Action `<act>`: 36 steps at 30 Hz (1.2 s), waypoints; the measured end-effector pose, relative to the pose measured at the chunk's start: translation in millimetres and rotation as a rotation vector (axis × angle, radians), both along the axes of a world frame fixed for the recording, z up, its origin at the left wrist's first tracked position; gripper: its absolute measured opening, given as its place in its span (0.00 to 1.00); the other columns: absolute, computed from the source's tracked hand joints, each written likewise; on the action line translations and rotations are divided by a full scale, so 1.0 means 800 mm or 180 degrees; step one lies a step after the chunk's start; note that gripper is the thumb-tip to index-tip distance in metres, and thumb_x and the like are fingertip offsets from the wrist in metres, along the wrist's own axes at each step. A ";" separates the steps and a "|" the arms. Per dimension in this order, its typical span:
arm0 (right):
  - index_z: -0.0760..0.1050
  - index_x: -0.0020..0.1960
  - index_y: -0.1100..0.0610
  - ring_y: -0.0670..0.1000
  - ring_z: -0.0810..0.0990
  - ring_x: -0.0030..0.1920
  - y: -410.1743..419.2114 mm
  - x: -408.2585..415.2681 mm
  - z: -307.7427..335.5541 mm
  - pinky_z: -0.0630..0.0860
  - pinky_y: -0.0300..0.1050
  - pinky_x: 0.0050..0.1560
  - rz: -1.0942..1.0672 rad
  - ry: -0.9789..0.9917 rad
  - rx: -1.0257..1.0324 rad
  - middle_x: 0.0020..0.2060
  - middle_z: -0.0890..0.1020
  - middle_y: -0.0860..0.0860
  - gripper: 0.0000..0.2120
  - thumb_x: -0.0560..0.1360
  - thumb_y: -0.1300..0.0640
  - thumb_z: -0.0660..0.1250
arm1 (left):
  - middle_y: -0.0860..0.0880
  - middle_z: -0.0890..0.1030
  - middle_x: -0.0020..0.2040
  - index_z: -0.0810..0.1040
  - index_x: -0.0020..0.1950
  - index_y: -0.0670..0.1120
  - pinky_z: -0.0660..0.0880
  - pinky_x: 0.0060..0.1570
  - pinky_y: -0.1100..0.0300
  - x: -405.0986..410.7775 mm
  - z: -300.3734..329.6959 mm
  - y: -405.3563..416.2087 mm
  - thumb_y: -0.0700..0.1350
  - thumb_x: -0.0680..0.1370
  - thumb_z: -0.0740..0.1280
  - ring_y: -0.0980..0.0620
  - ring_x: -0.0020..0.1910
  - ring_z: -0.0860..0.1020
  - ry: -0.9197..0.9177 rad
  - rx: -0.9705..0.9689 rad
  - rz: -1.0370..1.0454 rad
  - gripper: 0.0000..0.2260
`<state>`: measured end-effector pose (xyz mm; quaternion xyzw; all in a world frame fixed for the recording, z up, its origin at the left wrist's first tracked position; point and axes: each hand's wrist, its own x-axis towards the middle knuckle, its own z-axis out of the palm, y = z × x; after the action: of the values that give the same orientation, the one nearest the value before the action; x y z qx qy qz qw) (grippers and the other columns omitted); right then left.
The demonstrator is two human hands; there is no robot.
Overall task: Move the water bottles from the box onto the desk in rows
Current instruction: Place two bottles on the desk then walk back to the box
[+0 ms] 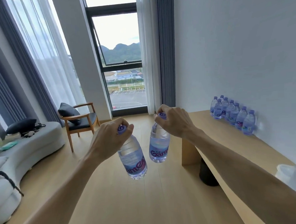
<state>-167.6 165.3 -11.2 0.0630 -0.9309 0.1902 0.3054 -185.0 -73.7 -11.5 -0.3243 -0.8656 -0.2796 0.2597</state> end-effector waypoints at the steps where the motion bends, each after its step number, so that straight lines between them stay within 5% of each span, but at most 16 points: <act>1: 0.75 0.51 0.56 0.50 0.75 0.32 0.009 -0.018 -0.001 0.68 0.40 0.32 -0.0042 -0.0017 0.0003 0.37 0.78 0.48 0.12 0.79 0.47 0.62 | 0.52 0.78 0.34 0.78 0.44 0.44 0.73 0.31 0.64 -0.022 -0.001 0.009 0.55 0.79 0.65 0.56 0.31 0.77 -0.0014 0.0012 -0.0039 0.14; 6: 0.75 0.50 0.55 0.49 0.75 0.31 0.062 -0.105 -0.012 0.72 0.42 0.34 -0.0227 -0.0139 -0.0046 0.35 0.79 0.48 0.12 0.79 0.46 0.62 | 0.54 0.77 0.32 0.77 0.42 0.44 0.71 0.31 0.67 -0.128 -0.015 0.065 0.50 0.78 0.66 0.56 0.30 0.77 -0.0161 0.0084 -0.0263 0.11; 11: 0.76 0.50 0.56 0.50 0.76 0.32 0.119 -0.194 -0.025 0.67 0.41 0.35 -0.0438 -0.0231 0.0025 0.35 0.78 0.48 0.12 0.79 0.47 0.62 | 0.55 0.78 0.32 0.76 0.39 0.49 0.75 0.31 0.57 -0.245 -0.039 0.130 0.61 0.75 0.59 0.53 0.31 0.77 -0.0266 0.0190 -0.0490 0.17; 21: 0.74 0.48 0.53 0.53 0.79 0.35 0.255 -0.351 -0.045 0.74 0.47 0.38 -0.1173 -0.0457 -0.0271 0.35 0.81 0.50 0.11 0.79 0.46 0.61 | 0.56 0.77 0.32 0.75 0.39 0.49 0.70 0.31 0.61 -0.470 -0.054 0.300 0.53 0.79 0.64 0.56 0.31 0.75 -0.0375 0.0037 -0.1084 0.11; 29: 0.75 0.48 0.53 0.51 0.78 0.37 0.388 -0.403 -0.064 0.68 0.43 0.37 -0.1739 -0.0457 -0.0492 0.36 0.81 0.48 0.11 0.79 0.46 0.62 | 0.56 0.77 0.31 0.74 0.38 0.53 0.73 0.30 0.57 -0.577 -0.066 0.460 0.60 0.76 0.59 0.57 0.30 0.76 -0.0519 -0.0126 -0.1615 0.14; 36: 0.75 0.47 0.53 0.52 0.79 0.38 0.524 -0.429 -0.109 0.75 0.49 0.40 -0.2123 -0.0529 -0.0713 0.35 0.81 0.48 0.10 0.78 0.47 0.63 | 0.55 0.78 0.32 0.75 0.40 0.51 0.72 0.32 0.60 -0.622 -0.091 0.621 0.55 0.78 0.63 0.56 0.32 0.76 -0.0565 -0.0305 -0.1915 0.12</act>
<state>-510.6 584.6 -98.8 -0.2937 -0.8953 0.1854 0.2790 -683.0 422.9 -84.3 -0.5519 -0.7623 -0.3300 0.0733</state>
